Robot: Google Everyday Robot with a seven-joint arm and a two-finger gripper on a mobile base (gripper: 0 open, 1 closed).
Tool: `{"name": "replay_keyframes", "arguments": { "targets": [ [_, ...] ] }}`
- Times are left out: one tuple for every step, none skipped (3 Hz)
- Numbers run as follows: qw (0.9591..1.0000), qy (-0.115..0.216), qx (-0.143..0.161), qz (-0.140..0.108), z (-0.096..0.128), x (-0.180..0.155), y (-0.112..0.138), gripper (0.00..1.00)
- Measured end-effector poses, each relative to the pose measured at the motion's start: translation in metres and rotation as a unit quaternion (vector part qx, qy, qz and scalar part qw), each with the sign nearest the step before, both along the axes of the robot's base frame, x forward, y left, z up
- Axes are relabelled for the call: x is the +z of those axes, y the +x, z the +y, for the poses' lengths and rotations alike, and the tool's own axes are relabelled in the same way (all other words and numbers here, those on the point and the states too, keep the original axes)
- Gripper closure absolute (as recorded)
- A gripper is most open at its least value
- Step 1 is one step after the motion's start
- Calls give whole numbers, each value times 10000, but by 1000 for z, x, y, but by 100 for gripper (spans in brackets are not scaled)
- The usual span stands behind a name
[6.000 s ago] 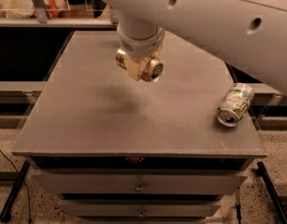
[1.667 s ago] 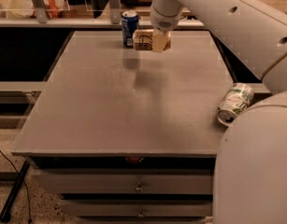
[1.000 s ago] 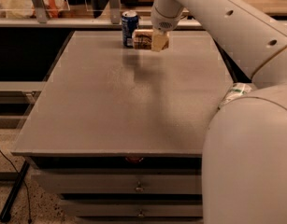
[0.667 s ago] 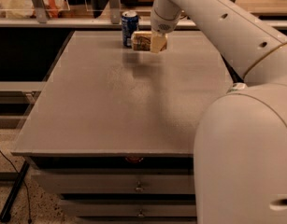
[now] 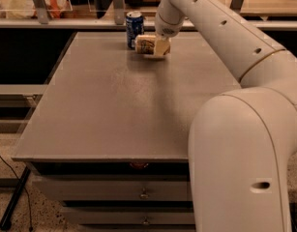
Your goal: Move orange can near pepsi can
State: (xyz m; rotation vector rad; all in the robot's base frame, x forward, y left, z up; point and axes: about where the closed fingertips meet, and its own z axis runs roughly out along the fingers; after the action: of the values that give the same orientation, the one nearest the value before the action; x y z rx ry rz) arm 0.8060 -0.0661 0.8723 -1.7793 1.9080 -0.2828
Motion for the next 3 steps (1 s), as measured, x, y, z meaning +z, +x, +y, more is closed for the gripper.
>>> {"name": "replay_keyframes", "arguments": {
  "targets": [
    [10000,39,36,18,4,-5,8,84],
    [9999,52,75,42,7,-7,11,61],
    [9999,48,111,72,10,-7,13,36]
  ]
}}
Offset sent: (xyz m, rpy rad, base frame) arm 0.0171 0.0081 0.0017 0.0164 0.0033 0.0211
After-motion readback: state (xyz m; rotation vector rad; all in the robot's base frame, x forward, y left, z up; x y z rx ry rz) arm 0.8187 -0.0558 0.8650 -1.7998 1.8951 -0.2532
